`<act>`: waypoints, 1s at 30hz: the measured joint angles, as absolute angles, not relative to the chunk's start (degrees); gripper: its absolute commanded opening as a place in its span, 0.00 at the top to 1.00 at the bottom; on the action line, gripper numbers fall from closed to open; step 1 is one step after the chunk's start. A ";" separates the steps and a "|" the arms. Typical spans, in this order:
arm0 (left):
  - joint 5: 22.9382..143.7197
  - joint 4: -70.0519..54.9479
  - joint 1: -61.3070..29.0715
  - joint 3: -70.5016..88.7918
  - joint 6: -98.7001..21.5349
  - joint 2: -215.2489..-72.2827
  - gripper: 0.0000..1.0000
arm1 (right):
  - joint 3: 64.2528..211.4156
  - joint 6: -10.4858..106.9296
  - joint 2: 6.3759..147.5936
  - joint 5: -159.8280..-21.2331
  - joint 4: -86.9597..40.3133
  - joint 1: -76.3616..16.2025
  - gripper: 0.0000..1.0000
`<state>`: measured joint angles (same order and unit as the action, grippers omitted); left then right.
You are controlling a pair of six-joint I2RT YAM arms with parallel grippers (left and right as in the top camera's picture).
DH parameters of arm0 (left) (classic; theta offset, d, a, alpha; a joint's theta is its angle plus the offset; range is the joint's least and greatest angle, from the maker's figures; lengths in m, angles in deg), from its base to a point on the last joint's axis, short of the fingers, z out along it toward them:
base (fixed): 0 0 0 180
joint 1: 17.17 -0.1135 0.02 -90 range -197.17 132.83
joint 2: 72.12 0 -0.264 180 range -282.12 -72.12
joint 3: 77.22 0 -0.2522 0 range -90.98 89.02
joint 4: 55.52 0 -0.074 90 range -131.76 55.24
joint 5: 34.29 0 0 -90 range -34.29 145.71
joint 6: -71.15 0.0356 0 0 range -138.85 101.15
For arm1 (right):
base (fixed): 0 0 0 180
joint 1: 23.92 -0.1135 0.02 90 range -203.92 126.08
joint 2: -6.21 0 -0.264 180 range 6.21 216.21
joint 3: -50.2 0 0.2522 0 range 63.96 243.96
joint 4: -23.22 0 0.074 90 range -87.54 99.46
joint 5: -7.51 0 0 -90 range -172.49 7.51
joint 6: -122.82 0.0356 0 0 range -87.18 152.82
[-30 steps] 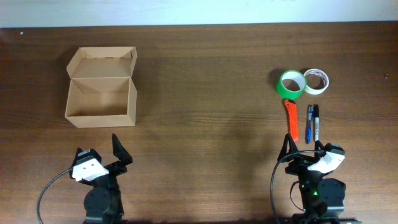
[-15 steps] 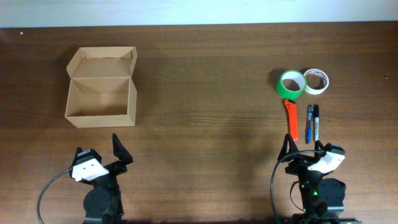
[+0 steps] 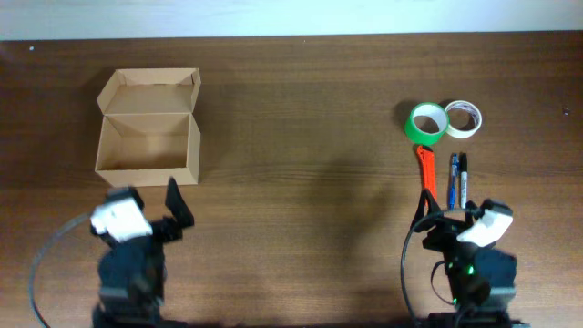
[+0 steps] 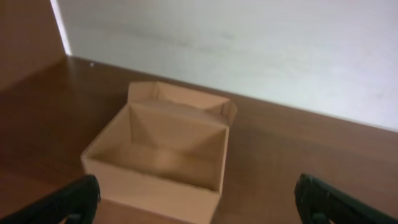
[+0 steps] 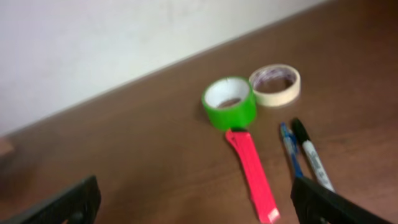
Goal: Pack container
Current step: 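Move the left gripper over the cardboard box and grip its side wall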
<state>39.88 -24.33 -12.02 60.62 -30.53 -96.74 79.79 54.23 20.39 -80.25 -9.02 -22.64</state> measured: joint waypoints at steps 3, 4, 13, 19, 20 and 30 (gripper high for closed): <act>39.92 -21.94 -12.87 49.71 -28.45 -108.87 0.00 | 88.58 52.92 32.84 -80.42 -13.98 -21.11 0.01; 39.92 -20.81 -13.29 45.80 -27.91 -112.94 0.00 | 91.62 52.27 36.43 -80.55 -15.95 -20.36 0.01; 41.21 -4.42 -18.18 10.13 -23.75 -145.72 0.00 | 143.18 45.66 75.75 -80.64 -50.96 -7.75 0.01; 44.66 4.39 -18.75 1.87 -20.56 -156.26 0.00 | 162.92 43.76 90.07 -80.60 -60.53 -1.46 0.01; 45.47 5.94 -18.75 1.84 -20.28 -157.04 0.00 | 163.51 43.54 91.12 -80.62 -60.78 -0.65 0.01; 52.82 16.15 -18.75 1.82 -19.67 -159.71 0.00 | 163.83 43.11 97.06 -79.74 -61.82 10.94 0.01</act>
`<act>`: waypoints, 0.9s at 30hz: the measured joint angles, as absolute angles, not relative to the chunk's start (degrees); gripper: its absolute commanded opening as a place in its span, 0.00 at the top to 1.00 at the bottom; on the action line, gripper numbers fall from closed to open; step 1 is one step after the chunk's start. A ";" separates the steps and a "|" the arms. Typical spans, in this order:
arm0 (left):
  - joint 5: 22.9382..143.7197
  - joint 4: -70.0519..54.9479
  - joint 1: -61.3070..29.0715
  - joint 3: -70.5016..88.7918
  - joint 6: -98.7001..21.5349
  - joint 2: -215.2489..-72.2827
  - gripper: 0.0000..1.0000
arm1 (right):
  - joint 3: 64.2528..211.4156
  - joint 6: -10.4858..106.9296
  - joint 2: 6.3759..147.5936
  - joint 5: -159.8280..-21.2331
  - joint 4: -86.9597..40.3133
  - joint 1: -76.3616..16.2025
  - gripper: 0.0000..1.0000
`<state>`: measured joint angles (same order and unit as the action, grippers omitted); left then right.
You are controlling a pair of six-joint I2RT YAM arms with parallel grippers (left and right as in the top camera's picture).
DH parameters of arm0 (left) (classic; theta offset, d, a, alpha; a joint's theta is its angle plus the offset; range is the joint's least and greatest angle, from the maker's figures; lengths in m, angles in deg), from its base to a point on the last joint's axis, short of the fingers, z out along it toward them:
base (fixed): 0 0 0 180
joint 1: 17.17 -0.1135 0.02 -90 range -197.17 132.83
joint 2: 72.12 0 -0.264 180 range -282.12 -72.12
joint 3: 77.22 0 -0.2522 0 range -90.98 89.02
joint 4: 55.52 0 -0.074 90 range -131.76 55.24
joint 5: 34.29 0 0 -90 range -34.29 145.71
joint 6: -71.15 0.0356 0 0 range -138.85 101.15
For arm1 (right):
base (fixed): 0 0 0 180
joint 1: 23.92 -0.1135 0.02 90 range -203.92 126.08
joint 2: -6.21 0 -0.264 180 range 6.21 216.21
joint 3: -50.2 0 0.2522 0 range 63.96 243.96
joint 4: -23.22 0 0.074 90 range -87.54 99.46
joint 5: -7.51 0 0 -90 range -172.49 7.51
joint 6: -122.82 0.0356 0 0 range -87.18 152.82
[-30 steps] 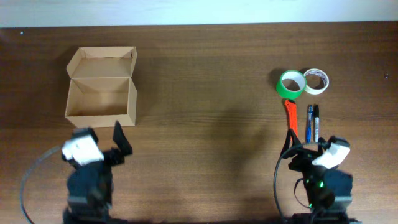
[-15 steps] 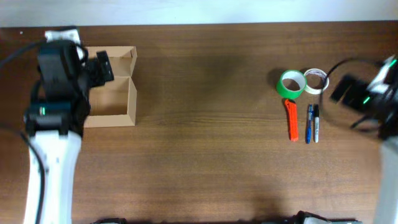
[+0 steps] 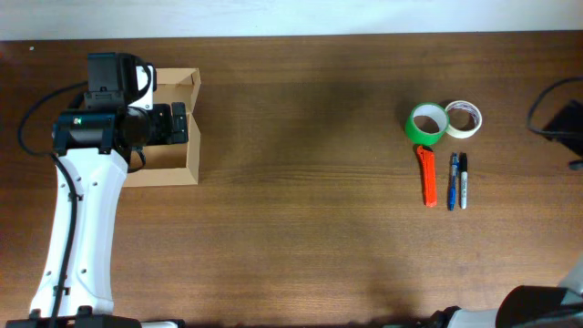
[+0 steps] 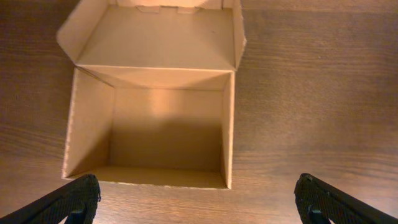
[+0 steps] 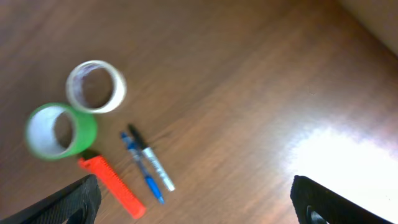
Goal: Pack container
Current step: 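Move the left gripper over the cardboard box and grip its side wall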
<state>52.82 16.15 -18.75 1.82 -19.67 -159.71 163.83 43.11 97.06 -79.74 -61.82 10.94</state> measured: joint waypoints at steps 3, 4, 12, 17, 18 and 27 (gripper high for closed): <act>53.65 16.20 -18.73 1.80 -19.67 -159.73 0.00 | 163.83 43.13 98.22 -79.70 -61.78 14.89 0.01; 53.87 16.20 -18.75 1.80 -19.67 -159.73 0.00 | 163.83 43.11 98.63 -79.68 -61.78 16.36 0.00; 54.37 17.42 -18.75 1.36 -17.04 -163.16 0.28 | 163.83 43.11 101.43 -79.57 -61.89 25.19 0.01; 55.16 19.50 -18.34 1.15 -16.23 -171.64 0.37 | 163.83 43.09 101.43 -79.57 -61.89 25.89 0.01; 55.26 19.63 -18.14 1.15 -16.23 -173.59 0.39 | 163.83 43.11 101.41 -79.57 -61.89 25.89 0.01; 56.44 18.80 -14.29 1.15 -15.91 -181.59 0.61 | 163.85 43.09 101.43 -79.57 -61.89 25.89 0.01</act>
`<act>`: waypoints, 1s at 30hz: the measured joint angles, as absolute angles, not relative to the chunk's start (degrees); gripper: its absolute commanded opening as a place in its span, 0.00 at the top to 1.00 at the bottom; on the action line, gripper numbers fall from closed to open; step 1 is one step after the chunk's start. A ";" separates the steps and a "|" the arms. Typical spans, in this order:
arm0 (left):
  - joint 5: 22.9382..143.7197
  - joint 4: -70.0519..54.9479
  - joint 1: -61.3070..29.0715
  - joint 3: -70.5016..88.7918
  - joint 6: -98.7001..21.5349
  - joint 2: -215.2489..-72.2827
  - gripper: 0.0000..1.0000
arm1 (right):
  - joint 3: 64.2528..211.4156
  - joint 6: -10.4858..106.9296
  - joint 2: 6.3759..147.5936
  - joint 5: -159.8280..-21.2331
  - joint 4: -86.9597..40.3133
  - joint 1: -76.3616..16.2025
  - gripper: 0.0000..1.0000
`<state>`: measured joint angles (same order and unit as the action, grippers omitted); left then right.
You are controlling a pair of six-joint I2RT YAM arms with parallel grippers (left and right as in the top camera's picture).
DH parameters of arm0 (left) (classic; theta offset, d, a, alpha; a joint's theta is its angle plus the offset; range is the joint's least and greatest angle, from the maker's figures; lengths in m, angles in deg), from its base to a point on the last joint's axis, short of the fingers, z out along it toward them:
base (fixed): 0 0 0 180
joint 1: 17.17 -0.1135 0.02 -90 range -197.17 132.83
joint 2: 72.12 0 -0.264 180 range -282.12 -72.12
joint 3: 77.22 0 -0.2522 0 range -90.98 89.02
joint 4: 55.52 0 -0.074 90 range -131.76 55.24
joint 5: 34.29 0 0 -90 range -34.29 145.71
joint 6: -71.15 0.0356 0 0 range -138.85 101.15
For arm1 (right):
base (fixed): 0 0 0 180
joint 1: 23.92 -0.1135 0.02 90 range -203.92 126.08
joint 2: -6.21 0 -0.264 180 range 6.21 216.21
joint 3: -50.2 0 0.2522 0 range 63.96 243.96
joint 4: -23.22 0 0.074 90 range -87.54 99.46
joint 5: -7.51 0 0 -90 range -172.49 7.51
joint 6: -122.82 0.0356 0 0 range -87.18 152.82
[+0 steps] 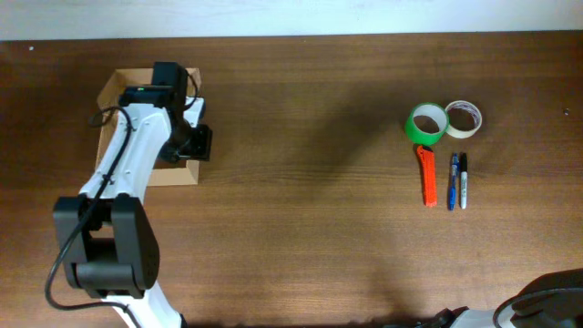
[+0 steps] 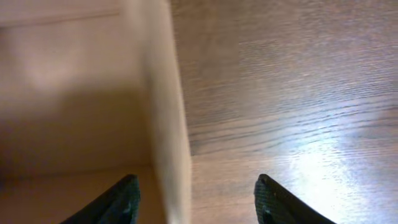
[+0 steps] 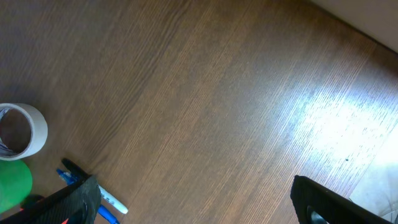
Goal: Pack container
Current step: 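Move the left gripper over the cardboard box and grip its side wall, then drag the box with the left gripper rightward toward the table center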
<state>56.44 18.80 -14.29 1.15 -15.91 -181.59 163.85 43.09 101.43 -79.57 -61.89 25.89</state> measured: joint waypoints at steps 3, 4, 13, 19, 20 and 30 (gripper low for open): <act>56.60 18.25 -13.72 1.15 -15.64 -181.83 0.98 | 163.85 43.11 101.43 -79.57 -61.89 25.89 0.01; 56.73 18.18 -13.75 1.15 -15.64 -181.98 0.99 | 163.85 43.09 101.43 -79.57 -61.89 25.89 0.01; 56.84 18.40 -13.70 0.95 -16.69 -182.42 0.98 | 163.83 43.11 101.43 -79.57 -61.89 25.89 0.01; 56.79 23.91 -10.90 -4.82 -20.02 -184.63 0.99 | 163.85 43.13 101.43 -79.57 -61.87 25.89 0.01; 56.88 25.59 -9.68 -7.16 -20.45 -185.02 0.98 | 163.85 43.06 101.43 -79.55 -61.89 25.89 0.01; 57.43 35.04 4.31 -30.20 -26.97 -185.26 0.98 | 163.85 43.11 101.43 -79.57 -61.91 25.89 0.01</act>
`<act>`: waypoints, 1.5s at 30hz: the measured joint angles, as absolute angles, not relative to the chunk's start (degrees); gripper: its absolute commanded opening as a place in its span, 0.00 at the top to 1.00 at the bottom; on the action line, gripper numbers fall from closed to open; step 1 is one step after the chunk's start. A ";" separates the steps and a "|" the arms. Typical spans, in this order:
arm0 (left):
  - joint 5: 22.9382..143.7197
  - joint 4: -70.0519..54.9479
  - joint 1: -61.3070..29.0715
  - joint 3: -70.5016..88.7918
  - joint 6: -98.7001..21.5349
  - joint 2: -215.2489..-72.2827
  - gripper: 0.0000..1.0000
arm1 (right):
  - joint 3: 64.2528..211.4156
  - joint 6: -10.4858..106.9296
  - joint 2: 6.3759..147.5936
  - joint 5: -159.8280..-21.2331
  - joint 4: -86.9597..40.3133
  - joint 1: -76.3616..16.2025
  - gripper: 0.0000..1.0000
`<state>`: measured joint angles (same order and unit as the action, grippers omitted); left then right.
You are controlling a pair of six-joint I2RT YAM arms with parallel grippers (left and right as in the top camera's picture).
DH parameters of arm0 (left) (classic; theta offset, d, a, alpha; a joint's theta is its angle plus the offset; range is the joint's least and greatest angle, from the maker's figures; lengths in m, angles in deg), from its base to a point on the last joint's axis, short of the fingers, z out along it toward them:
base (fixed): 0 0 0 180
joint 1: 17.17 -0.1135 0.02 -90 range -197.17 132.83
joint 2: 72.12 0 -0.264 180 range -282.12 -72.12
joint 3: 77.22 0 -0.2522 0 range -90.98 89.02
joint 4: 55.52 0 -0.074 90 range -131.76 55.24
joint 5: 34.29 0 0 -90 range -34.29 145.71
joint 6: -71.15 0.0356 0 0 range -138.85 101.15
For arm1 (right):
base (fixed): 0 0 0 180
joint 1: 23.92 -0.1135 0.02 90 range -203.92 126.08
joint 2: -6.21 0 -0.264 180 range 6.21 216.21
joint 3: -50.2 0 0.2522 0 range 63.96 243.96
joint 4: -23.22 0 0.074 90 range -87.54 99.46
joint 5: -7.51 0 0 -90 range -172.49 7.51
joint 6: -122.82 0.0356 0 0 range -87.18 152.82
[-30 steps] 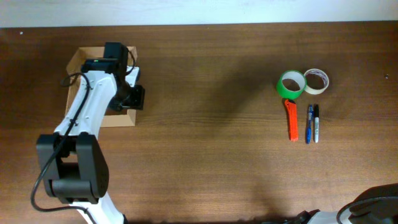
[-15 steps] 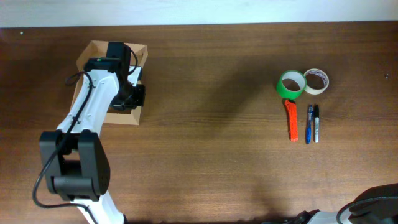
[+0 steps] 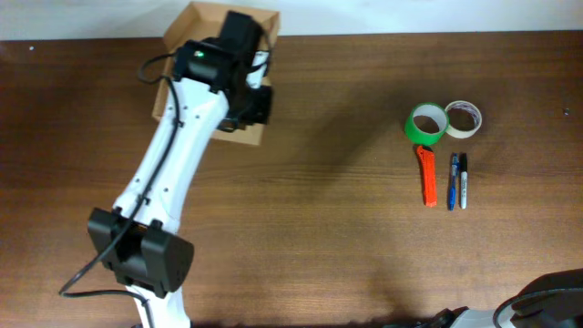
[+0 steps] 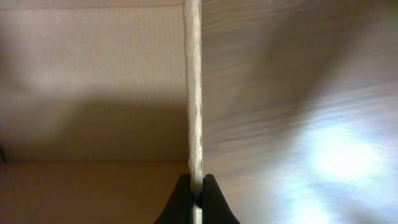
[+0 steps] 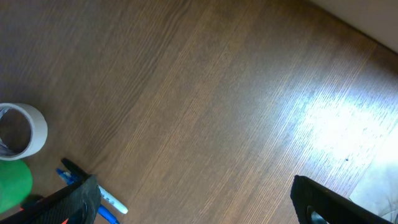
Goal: Pack container
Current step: 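Drag the box with the left gripper rightward toward the table center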
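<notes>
The open cardboard box (image 3: 202, 22) sits at the table's far edge, left of centre, partly under my left arm. My left gripper (image 3: 259, 102) is shut on the box's right wall; in the left wrist view that wall's edge (image 4: 194, 93) runs up from between the closed fingers of the left gripper (image 4: 196, 194), with the box's inside to its left. Green tape (image 3: 427, 122), white tape (image 3: 463, 117), an orange cutter (image 3: 425, 175), a blue pen (image 3: 453, 180) and a black marker (image 3: 463, 180) lie at the right. My right gripper (image 5: 199, 205) is open, high over bare table.
The right wrist view shows the white tape (image 5: 22, 130), the green tape (image 5: 11, 183) and the pens' tips (image 5: 111, 202) at its left edge. Bare brown tabletop (image 3: 346, 200) spans the middle. The white wall lies beyond the far edge.
My left gripper was open astride the box's right wall and is now shut on it. The box has shifted right and toward the far edge. The right wrist view is unchanged.
Both arms first stood folded at the near edge, grippers open. Then my left gripper was over the box and the right arm off to the right. Later the left fingers straddled the box's right wall; now they grip it and the box has moved.
</notes>
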<state>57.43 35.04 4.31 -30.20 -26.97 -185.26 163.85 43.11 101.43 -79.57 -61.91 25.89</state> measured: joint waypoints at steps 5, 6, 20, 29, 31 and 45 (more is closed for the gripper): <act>58.96 35.60 10.89 -33.93 -31.21 -185.26 0.98 | 163.83 43.11 101.43 -79.57 -61.91 25.89 0.01; 58.94 35.60 12.11 -33.98 -32.08 -185.26 0.99 | 163.85 43.09 101.43 -79.57 -61.89 25.89 0.00; 58.96 34.93 27.15 -34.68 -37.59 -199.71 0.99 | 163.85 43.11 101.43 -79.57 -61.89 25.89 0.01; 57.01 31.21 27.32 -35.49 -37.50 -204.06 0.99 | 163.85 43.11 101.41 -79.57 -61.89 25.89 0.01; 56.77 29.40 27.34 -35.81 -37.48 -204.06 0.99 | 163.85 43.06 101.43 -79.57 -61.89 25.89 0.01; 55.68 27.47 27.34 -36.14 -38.16 -204.06 0.98 | 163.85 43.11 101.43 -79.57 -61.89 25.89 0.01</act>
